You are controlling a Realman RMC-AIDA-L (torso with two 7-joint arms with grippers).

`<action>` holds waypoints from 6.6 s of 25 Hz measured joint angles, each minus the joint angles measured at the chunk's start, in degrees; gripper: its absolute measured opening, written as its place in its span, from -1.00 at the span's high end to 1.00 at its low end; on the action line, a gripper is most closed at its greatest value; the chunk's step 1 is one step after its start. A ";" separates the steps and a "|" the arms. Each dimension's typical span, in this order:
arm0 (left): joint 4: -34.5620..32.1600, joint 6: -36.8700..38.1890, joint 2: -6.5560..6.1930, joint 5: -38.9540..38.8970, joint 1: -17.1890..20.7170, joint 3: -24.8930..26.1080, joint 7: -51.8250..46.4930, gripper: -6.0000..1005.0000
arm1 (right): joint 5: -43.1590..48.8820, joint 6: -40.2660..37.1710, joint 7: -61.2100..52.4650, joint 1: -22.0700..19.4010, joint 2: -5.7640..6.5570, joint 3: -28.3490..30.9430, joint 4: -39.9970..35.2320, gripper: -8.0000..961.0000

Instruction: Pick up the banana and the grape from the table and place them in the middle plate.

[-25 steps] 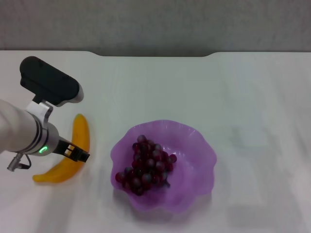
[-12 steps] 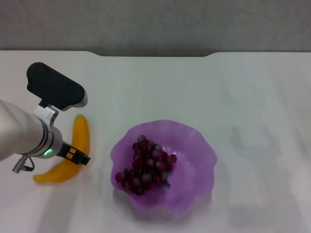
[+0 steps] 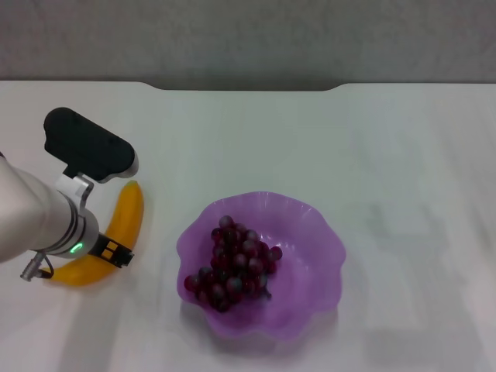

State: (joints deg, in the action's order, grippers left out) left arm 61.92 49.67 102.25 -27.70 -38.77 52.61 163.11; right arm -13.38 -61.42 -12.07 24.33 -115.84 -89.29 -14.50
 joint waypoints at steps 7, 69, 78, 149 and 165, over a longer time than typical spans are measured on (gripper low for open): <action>0.03 -0.15 0.88 1.59 0.51 0.42 -0.06 -0.09 | 0.01 -0.03 -1.60 -0.26 0.00 0.00 0.00 -0.84; 49.63 6.98 -2.65 17.84 12.69 -12.79 -0.07 -0.22 | 0.37 -0.02 -1.65 0.18 0.00 -0.58 1.42 -0.83; 45.75 9.30 0.14 19.67 9.74 -12.98 -0.12 -0.26 | 0.36 -0.02 -2.12 0.28 0.00 -0.88 1.36 -0.83; -8.77 -97.53 12.36 38.78 23.56 35.67 -12.09 -0.77 | 0.20 -0.02 -2.43 0.84 0.00 -2.84 1.09 -0.78; -10.09 -89.40 13.52 49.29 23.34 42.18 -13.96 -0.77 | -0.11 -0.13 -1.90 1.48 0.00 -2.22 1.08 -0.70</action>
State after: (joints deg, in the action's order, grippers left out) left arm 51.83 -39.73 115.78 21.59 -15.44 94.79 149.14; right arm -13.48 -61.54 -13.96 25.82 -115.84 -91.52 -13.42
